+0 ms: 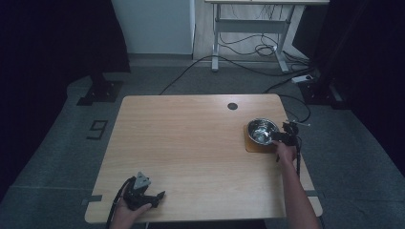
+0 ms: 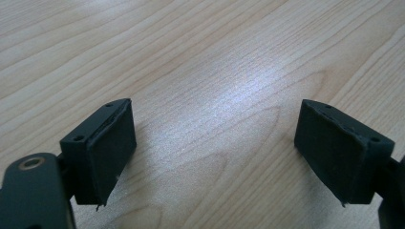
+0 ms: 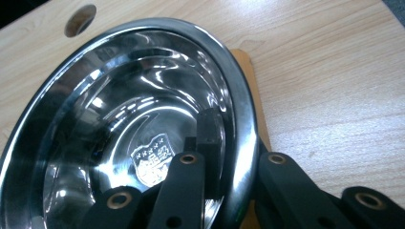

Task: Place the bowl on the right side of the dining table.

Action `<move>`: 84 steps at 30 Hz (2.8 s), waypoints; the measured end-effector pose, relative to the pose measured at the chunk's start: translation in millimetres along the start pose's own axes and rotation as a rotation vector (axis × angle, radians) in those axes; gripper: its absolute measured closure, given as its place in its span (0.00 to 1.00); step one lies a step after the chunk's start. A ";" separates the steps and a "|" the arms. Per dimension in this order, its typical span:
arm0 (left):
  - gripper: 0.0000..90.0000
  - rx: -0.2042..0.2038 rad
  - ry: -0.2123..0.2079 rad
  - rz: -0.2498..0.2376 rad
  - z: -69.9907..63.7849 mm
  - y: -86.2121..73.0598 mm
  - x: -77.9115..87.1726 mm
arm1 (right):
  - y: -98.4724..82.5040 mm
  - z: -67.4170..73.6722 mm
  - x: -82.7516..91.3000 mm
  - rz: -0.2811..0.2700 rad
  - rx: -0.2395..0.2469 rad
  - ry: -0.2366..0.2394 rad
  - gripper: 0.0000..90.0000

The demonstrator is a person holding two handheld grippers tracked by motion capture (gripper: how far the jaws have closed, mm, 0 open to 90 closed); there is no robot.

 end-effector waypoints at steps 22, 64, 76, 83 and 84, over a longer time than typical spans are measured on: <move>0.15 0.000 0.000 0.000 0.0 0.0 0.0 | 4.0 -1.2 20.3 -0.086 0.044 0.043 0.47; 0.15 0.001 0.000 0.000 0.0 0.0 0.0 | -109.5 67.6 98.2 -0.009 0.423 0.292 0.36; 0.15 0.001 0.000 0.000 0.0 0.0 0.0 | -155.9 75.6 91.8 0.069 0.502 0.358 0.38; 0.15 -0.001 0.000 0.001 0.1 0.0 0.1 | -176.4 76.4 83.6 0.106 0.548 0.368 0.39; 0.15 0.000 0.000 0.000 0.0 0.0 0.1 | -177.4 77.2 84.1 0.111 0.548 0.371 0.39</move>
Point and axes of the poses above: each handheld gripper's, and its own axes: x roughly backward along the jaws, y roughly out of its top, z roughly to its left, the point moved 4 cm from there along -x, roughly forward along the jaws, and after that the axes turned 6 degrees about -x, right-handed, at the moved point
